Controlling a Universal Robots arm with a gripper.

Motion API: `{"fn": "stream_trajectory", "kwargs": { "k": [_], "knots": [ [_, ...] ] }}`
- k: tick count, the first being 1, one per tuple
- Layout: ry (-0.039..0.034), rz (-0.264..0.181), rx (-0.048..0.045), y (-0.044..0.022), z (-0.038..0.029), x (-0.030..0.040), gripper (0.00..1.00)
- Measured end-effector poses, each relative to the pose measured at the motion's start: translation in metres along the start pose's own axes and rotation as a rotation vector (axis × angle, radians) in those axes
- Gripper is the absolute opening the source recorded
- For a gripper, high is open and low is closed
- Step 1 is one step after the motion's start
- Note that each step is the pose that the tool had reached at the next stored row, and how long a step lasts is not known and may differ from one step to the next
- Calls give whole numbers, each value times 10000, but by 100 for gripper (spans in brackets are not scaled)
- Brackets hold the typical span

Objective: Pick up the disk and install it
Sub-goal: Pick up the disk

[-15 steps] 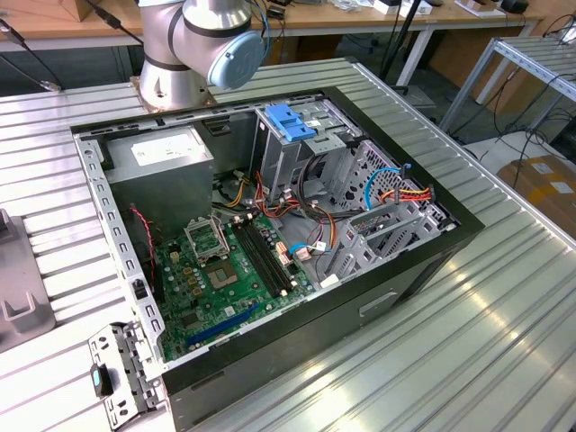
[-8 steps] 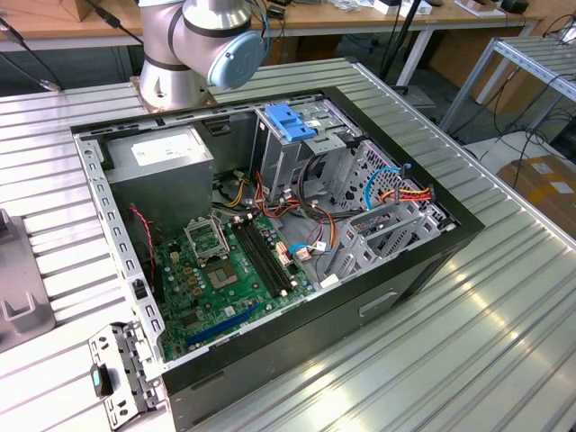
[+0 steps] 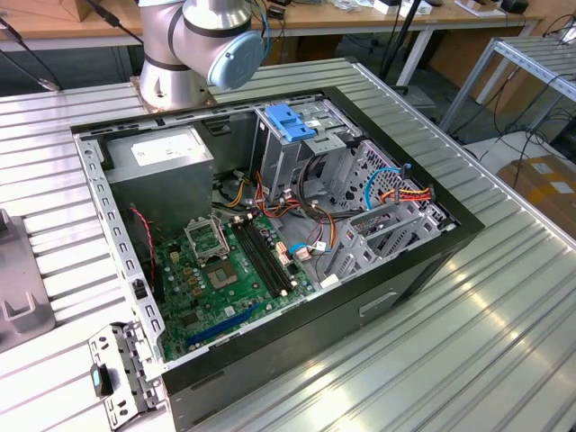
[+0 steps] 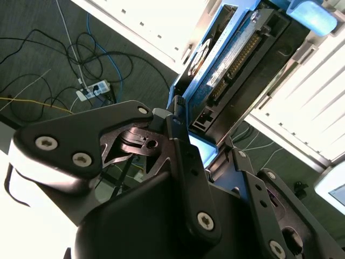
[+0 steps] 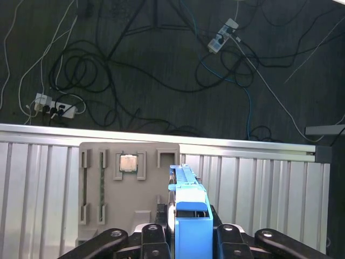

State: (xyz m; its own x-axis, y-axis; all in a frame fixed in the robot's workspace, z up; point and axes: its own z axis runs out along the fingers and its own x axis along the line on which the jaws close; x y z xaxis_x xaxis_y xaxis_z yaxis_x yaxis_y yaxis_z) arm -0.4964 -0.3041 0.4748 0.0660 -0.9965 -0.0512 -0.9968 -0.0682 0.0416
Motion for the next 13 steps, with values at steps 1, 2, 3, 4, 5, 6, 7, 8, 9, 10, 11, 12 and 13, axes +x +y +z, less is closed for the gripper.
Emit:
{"fn": "stream_trajectory", "kwargs": {
  "k": [1,2,3,4,5,6,7,8,9,10,11,12,13],
  "knots": [
    [0,0,0,0,-4,0,37],
    [0,0,0,0,-10,-1,37],
    [0,0,0,1,-14,-1,37],
    [0,0,0,1,-21,-1,37],
    [0,0,0,1,-26,-2,37],
    [0,0,0,1,-32,-2,37],
    [0,0,0,2,-37,-2,37],
    [0,0,0,2,-41,-2,37],
    [0,0,0,2,-46,-2,37],
    [0,0,0,2,-51,-3,37],
    [0,0,0,2,-56,-3,37],
    [0,0,0,2,-60,-3,37],
    [0,0,0,3,-66,-3,37]
  ]
}}
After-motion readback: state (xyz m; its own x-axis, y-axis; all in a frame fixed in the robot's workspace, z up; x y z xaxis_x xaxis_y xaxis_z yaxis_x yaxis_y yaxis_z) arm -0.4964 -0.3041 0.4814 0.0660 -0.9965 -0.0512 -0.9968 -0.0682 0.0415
